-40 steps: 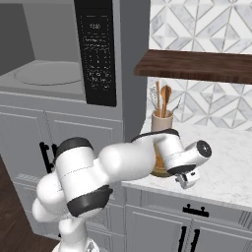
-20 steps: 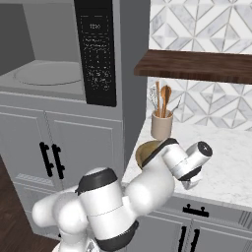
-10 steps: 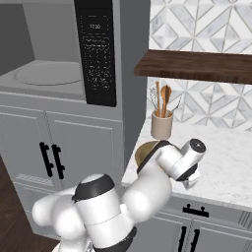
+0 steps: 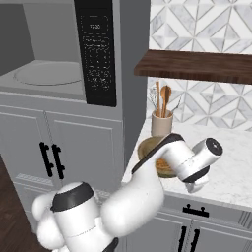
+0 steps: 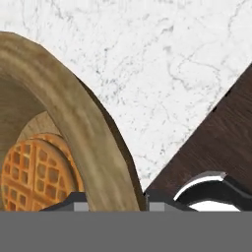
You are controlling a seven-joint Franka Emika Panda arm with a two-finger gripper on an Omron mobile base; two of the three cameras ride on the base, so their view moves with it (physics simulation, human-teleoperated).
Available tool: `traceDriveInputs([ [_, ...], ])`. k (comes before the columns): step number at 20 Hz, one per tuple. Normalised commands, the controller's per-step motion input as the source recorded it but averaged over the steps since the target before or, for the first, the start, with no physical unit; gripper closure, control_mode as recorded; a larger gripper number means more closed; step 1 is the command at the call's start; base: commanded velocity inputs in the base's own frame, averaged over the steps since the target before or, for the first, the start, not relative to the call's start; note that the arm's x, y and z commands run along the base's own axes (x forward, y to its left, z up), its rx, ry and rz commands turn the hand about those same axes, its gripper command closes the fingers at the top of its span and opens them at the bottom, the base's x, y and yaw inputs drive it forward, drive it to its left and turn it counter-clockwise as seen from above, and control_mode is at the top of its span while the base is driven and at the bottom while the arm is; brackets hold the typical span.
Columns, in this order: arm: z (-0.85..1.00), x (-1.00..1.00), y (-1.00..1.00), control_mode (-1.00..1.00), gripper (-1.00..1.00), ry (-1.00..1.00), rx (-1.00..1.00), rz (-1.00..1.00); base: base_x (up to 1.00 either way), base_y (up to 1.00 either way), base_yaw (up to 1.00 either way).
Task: Open the microwave, place the bowl with waffle inside the microwave, then close the microwave door and turn it on.
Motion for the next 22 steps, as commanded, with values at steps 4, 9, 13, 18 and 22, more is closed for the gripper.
traceDriveInputs([
  [4, 0.81, -1.0, 0.0, -1.0, 1.0, 0.0, 0.04, -0.39, 0.0, 0.0, 0.0],
  [9, 0.6, -1.0, 0.41, -1.0, 1.0, 0.0, 0.0, -0.44, 0.0, 0.0, 0.0],
  [13, 0.44, -1.0, 0.99, -1.0, 1.0, -0.32, 0.0, -0.33, 0.0, 0.0, 0.0],
  [18, 0.47, -0.67, 1.0, -1.0, 1.0, -0.41, -0.03, -0.11, 0.0, 0.0, 0.0],
  [22, 0.71, -0.45, 1.0, -1.0, 1.0, -0.19, -0.07, 0.0, 0.0, 0.0, 0.0],
])
